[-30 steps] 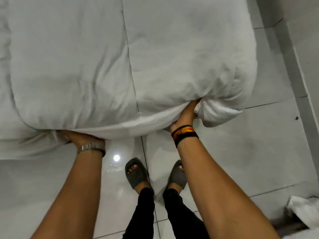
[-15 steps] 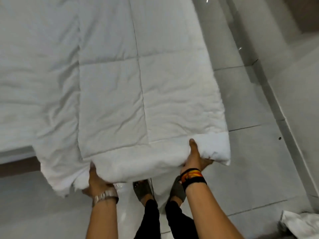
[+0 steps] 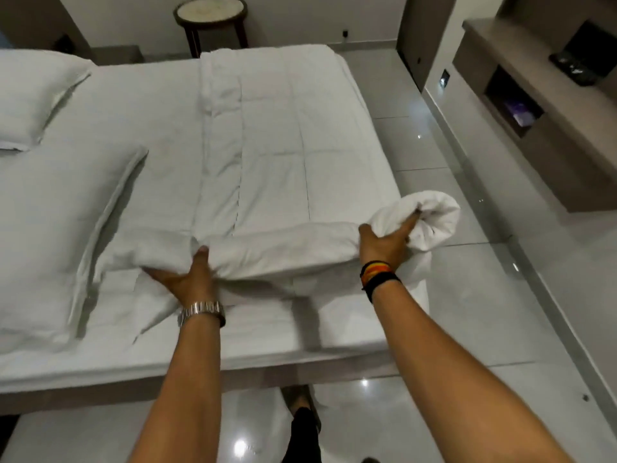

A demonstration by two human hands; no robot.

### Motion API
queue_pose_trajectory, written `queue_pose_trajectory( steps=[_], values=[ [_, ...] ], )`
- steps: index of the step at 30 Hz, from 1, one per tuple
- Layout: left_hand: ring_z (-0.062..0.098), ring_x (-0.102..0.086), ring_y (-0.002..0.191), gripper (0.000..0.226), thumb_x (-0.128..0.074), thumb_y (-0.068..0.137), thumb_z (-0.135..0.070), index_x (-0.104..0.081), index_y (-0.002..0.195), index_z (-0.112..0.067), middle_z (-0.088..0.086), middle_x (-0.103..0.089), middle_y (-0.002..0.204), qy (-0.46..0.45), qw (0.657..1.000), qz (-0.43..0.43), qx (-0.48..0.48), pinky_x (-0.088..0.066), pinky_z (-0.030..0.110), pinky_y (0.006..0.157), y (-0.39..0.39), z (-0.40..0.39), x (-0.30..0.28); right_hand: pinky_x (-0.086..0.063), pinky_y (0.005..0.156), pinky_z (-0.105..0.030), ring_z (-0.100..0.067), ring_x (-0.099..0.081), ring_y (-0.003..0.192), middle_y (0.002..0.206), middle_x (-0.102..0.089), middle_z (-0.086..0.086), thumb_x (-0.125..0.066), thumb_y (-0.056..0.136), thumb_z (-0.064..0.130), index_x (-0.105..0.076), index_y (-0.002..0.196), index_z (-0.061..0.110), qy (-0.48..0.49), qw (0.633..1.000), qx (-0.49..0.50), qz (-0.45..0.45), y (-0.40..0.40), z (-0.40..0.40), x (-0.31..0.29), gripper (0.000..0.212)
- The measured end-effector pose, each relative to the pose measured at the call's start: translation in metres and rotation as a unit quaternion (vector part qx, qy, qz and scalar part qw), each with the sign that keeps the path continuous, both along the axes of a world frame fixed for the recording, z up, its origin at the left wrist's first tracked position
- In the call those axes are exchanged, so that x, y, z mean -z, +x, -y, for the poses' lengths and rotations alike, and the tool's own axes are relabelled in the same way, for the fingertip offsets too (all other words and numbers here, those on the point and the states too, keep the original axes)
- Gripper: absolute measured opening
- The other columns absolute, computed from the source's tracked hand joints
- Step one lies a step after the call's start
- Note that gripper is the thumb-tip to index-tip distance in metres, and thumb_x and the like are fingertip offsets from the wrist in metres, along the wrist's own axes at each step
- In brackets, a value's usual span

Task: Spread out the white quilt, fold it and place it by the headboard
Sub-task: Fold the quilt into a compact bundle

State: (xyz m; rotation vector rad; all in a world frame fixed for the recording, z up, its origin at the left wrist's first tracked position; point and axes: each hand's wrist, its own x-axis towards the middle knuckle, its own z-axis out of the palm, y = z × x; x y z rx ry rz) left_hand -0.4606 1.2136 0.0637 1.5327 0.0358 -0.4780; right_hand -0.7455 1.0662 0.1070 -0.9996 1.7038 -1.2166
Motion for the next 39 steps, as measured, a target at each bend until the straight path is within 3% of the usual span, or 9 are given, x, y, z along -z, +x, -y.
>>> queue_pose_trajectory(
  steps=[5,10,13,16,22,25,31,35,39],
  values=[
    [0.018,-0.055,0.135,0.104,-0.068,0.098,-0.023,0.011,0.163,-0.041,0.007,-0.05,0.155,0.036,0.972,0.091,0.213,-0.041,0.033,0.112,0.034,0.105,-0.005,-0.033,0.117,-0.029,-0.023,-0.036,0.15,0.163,-0.037,-0.004,-0.071,0.096,0.037,-0.02,0.165,0.027,0.066,0.973,-0.22,-0.03,0.028,0.094,0.03,0.087],
    [0.042,-0.015,0.158,0.084,-0.043,0.096,-0.059,-0.01,0.167,-0.028,0.017,-0.011,0.173,0.261,0.921,0.232,0.174,-0.024,0.054,0.122,0.023,0.113,0.048,-0.014,0.123,-0.064,-0.031,0.002,0.159,0.174,0.005,-0.008,-0.062,0.091,0.064,-0.017,0.162,0.045,0.137,0.953,-0.111,-0.245,0.017,0.085,0.095,0.086],
    [0.053,-0.001,0.156,0.096,-0.04,0.089,-0.079,0.002,0.165,-0.039,0.026,0.014,0.17,0.387,0.917,0.058,0.074,-0.025,0.067,0.118,-0.006,0.077,0.097,-0.015,0.115,-0.075,-0.045,0.01,0.156,0.168,0.03,-0.011,-0.07,0.082,0.069,0.002,0.161,0.052,0.265,0.945,-0.001,-0.19,0.012,0.07,0.13,0.108],
    [0.046,-0.016,0.156,0.1,-0.059,0.094,-0.063,0.013,0.161,-0.046,0.016,0.001,0.173,0.29,0.952,-0.087,0.041,-0.027,0.058,0.121,-0.015,0.066,0.119,-0.028,0.121,-0.058,-0.052,-0.011,0.154,0.164,0.037,-0.015,-0.079,0.077,0.064,0.009,0.16,0.05,0.303,0.947,0.031,-0.105,0.014,0.081,0.147,0.122],
    [0.033,-0.048,0.141,0.109,-0.082,0.077,-0.058,-0.009,0.159,-0.056,0.014,-0.028,0.166,0.212,0.961,-0.12,-0.128,-0.04,0.041,0.114,0.019,0.118,0.127,-0.033,0.12,-0.047,-0.033,-0.017,0.154,0.169,0.011,-0.011,-0.096,0.063,0.044,-0.013,0.162,0.045,0.288,0.943,0.156,-0.055,0.024,0.098,0.171,0.129],
    [0.015,-0.043,0.141,0.12,-0.094,0.071,-0.04,-0.017,0.163,-0.037,-0.003,-0.03,0.166,0.167,0.976,-0.094,-0.107,-0.033,0.03,0.118,0.036,0.12,0.131,-0.039,0.114,-0.045,-0.036,-0.035,0.144,0.165,-0.005,-0.015,-0.1,0.057,0.029,-0.03,0.157,0.041,0.264,0.948,0.178,-0.007,0.024,0.103,0.179,0.123],
    [0.028,-0.056,0.133,0.085,-0.092,0.072,-0.008,-0.05,0.147,-0.007,0.01,-0.055,0.149,0.19,0.978,-0.071,-0.052,-0.04,0.027,0.106,0.034,0.088,0.124,-0.042,0.111,-0.042,-0.036,-0.052,0.132,0.15,-0.049,-0.013,-0.096,0.066,0.014,-0.042,0.149,0.023,0.217,0.964,0.145,0.046,0.007,0.085,0.166,0.1],
    [0.039,-0.067,0.114,0.061,-0.091,0.07,-0.001,-0.063,0.125,0.002,0.02,-0.069,0.127,0.202,0.976,-0.078,-0.036,-0.051,0.037,0.1,-0.001,0.026,0.108,-0.043,0.113,-0.05,-0.035,-0.056,0.128,0.144,-0.056,-0.008,-0.096,0.066,0.014,-0.043,0.148,0.023,0.217,0.964,0.129,0.077,-0.025,0.029,0.146,0.098],
    [0.041,-0.068,0.108,0.06,-0.093,0.065,-0.002,-0.066,0.118,0.0,0.021,-0.071,0.12,0.204,0.975,-0.056,-0.062,-0.053,0.047,0.1,-0.047,-0.061,0.084,-0.04,0.107,-0.035,-0.028,-0.055,0.121,0.131,-0.056,-0.004,-0.093,0.072,0.009,-0.043,0.149,0.018,0.211,0.967,0.095,0.109,-0.067,-0.055,0.126,0.092]
  ],
)
